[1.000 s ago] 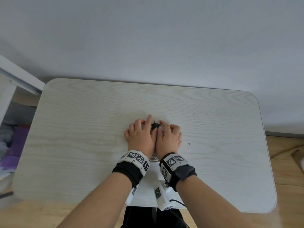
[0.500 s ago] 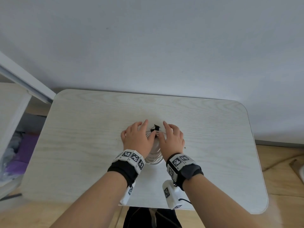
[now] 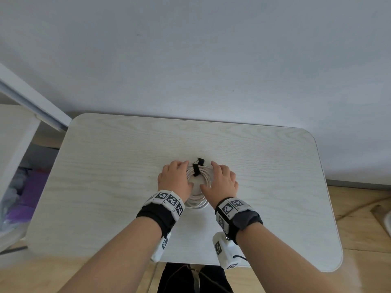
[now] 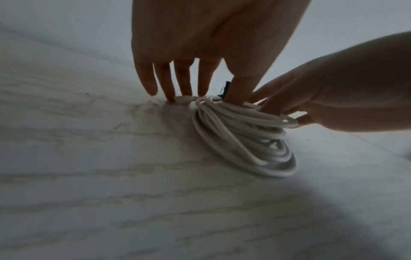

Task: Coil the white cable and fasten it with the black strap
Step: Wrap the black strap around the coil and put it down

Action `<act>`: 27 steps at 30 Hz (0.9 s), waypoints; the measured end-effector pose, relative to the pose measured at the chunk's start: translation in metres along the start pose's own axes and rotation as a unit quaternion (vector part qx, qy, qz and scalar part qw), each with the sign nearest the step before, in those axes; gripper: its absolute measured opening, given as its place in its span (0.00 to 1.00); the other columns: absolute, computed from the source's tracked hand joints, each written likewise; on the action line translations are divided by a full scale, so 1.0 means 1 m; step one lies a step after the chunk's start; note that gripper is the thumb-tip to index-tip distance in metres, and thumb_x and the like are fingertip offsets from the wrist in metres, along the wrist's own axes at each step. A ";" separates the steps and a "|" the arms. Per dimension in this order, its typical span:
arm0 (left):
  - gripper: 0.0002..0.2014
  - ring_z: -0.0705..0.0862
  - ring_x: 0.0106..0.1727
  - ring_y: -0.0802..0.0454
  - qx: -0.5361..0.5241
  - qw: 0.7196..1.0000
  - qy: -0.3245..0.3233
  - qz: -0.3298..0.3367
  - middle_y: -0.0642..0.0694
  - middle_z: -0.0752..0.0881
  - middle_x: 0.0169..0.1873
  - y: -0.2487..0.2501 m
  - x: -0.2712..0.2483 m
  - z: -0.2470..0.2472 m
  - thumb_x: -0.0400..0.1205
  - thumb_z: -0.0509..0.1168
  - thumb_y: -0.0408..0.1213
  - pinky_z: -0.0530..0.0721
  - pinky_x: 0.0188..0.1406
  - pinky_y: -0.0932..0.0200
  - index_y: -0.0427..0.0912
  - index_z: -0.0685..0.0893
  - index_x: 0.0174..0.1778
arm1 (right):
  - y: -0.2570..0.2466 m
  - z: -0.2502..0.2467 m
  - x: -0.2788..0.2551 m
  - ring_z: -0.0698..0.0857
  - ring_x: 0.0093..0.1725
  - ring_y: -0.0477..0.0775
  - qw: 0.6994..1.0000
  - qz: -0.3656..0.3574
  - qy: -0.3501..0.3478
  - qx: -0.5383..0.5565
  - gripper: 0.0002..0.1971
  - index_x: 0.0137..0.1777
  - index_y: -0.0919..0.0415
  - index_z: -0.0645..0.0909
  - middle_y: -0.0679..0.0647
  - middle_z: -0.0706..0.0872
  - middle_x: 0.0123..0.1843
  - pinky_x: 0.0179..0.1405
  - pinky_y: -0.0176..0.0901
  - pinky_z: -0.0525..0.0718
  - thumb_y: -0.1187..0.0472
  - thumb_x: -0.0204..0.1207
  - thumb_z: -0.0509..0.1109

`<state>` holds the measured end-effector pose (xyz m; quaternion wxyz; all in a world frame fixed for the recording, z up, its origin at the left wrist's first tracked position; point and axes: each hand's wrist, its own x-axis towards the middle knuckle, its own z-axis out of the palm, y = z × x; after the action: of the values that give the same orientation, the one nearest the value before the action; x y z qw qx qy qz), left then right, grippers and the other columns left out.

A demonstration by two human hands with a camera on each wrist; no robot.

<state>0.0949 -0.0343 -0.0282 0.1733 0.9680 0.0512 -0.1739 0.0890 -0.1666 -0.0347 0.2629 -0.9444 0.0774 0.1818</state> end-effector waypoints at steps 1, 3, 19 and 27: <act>0.31 0.70 0.70 0.45 0.005 1.000 0.001 0.002 0.46 0.72 0.70 0.001 0.001 0.001 0.77 0.68 0.44 0.72 0.65 0.52 0.49 0.66 0.76 | -0.001 0.000 0.002 0.64 0.73 0.58 1.000 0.003 -0.007 -0.012 0.37 0.77 0.50 0.57 0.52 0.66 0.74 0.72 0.55 0.63 0.53 0.68 0.68; 0.26 0.72 0.65 0.43 0.006 1.000 -0.003 0.001 0.43 0.74 0.66 0.004 0.005 0.004 0.78 0.68 0.41 0.75 0.59 0.54 0.47 0.69 0.71 | -0.003 0.002 0.006 0.68 0.70 0.58 0.999 0.008 -0.019 -0.028 0.34 0.75 0.50 0.59 0.52 0.69 0.71 0.70 0.54 0.64 0.54 0.69 0.67; 0.05 0.77 0.37 0.49 -0.196 0.979 -0.035 0.051 0.40 0.80 0.44 0.020 0.006 -0.016 0.83 0.58 0.33 0.73 0.32 0.62 0.36 0.74 0.52 | -0.016 -0.019 0.007 0.82 0.38 0.56 0.972 0.001 0.004 0.233 0.05 0.50 0.64 0.72 0.56 0.84 0.39 0.37 0.48 0.78 0.67 0.77 0.58; 0.06 0.82 0.26 0.56 -0.461 0.881 -0.088 0.056 0.49 0.85 0.33 0.033 -0.012 -0.073 0.83 0.61 0.36 0.88 0.37 0.51 0.42 0.75 0.54 | -0.037 -0.070 -0.002 0.73 0.26 0.49 0.944 -0.063 0.033 0.321 0.10 0.39 0.53 0.71 0.50 0.76 0.27 0.28 0.42 0.72 0.71 0.72 0.58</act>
<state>0.1119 -0.0400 0.0508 0.6130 0.7610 0.0557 -0.2048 0.1169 -0.1715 0.0390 0.5602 -0.8184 0.0808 0.0994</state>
